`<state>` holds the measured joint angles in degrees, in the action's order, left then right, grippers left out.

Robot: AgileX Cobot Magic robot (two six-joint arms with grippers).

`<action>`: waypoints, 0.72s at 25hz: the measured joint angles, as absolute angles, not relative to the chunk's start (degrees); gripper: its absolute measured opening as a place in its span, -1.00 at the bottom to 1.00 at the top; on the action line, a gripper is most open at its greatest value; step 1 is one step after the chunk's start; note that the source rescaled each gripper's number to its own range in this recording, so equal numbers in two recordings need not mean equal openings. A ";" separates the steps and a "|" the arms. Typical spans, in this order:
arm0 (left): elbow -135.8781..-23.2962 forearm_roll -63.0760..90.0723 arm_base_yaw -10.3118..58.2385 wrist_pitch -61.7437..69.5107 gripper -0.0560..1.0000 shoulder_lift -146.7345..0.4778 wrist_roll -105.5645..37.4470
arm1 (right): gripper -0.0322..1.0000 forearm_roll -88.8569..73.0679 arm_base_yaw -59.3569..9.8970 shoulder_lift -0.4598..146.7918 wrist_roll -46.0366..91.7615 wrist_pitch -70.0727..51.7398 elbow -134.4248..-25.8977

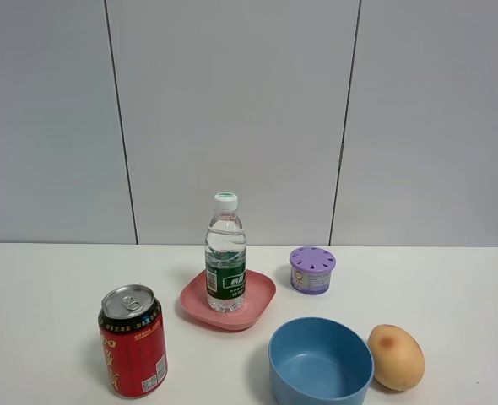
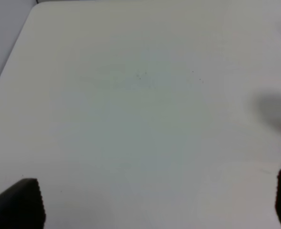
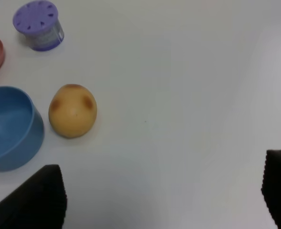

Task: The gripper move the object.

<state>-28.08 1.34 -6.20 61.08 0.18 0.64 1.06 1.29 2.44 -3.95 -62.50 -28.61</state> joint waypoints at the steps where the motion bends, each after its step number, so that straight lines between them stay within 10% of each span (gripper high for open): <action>1: -28.08 1.34 -6.20 61.08 1.00 0.18 0.64 | 0.42 1.06 1.29 1.58 -3.95 -62.25 -28.40; 18: -28.08 1.34 -6.20 61.08 1.00 0.18 0.64 | 0.42 1.06 0.36 0.46 -3.95 -61.37 -28.29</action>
<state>-28.08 1.34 -6.20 61.08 0.18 0.64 1.06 0.36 0.46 -3.95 -61.37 -28.29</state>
